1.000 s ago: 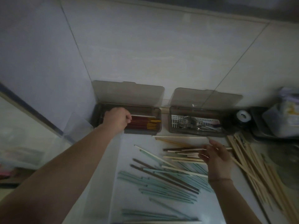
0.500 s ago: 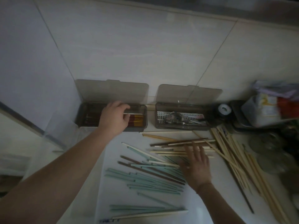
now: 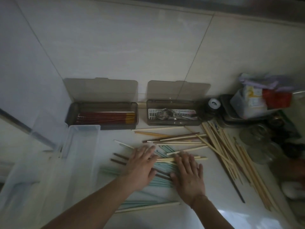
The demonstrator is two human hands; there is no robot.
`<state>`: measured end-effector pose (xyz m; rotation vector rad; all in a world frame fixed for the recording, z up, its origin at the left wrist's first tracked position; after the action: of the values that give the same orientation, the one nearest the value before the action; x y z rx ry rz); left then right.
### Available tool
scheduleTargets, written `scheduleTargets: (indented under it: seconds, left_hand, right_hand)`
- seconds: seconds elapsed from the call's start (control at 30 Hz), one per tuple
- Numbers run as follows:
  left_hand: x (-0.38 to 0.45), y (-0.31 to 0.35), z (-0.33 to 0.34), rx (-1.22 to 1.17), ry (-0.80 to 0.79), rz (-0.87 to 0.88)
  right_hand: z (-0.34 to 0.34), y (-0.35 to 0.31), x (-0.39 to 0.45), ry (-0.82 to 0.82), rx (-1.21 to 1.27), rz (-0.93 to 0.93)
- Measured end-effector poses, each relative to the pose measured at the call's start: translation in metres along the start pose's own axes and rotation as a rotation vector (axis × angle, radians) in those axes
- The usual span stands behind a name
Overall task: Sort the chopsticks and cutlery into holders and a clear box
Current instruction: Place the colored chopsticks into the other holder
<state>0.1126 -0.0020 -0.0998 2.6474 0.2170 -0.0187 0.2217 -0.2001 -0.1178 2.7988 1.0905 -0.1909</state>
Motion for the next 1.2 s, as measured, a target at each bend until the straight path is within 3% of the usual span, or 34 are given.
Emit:
scheduleTargets:
  seconds: [0.17, 0.33, 0.43, 0.67, 0.8, 1.2]
  left_hand:
    - [-0.022, -0.005, 0.017, 0.058, -0.041, -0.068]
    - [-0.023, -0.004, 0.016, 0.060, -0.060, -0.167]
    - [-0.027, 0.002, 0.016, 0.072, 0.017, -0.166]
    - [-0.045, 0.019, 0.019, 0.091, 0.117, 0.189]
    - [-0.051, 0.014, 0.018, 0.091, 0.144, 0.229]
    - [-0.039, 0.017, 0.018, 0.235, 0.051, 0.406]
  right_hand:
    - [0.004, 0.025, -0.015, 0.107, 0.011, 0.061]
    - [0.007, 0.042, -0.029, 0.355, 0.085, -0.021]
    - [0.003, 0.044, -0.026, 0.445, 0.136, -0.099]
    - [0.006, 0.030, -0.023, 0.422, 0.164, -0.121]
    - [0.000, 0.028, -0.020, 0.455, 0.175, -0.045]
    - [-0.020, 0.018, -0.002, 0.248, -0.150, -0.015]
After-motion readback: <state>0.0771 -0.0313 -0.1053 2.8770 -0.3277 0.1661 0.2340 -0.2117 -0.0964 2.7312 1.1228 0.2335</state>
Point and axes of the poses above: each hand's wrist, its own x-axis towards the middle knuckle, its own z-axis out of the palm, y = z × x, the point moved 1 cm from there along x, towards the middle knuckle, and after that the axes turned 14 degrees about -x, right-handed, at the moved point
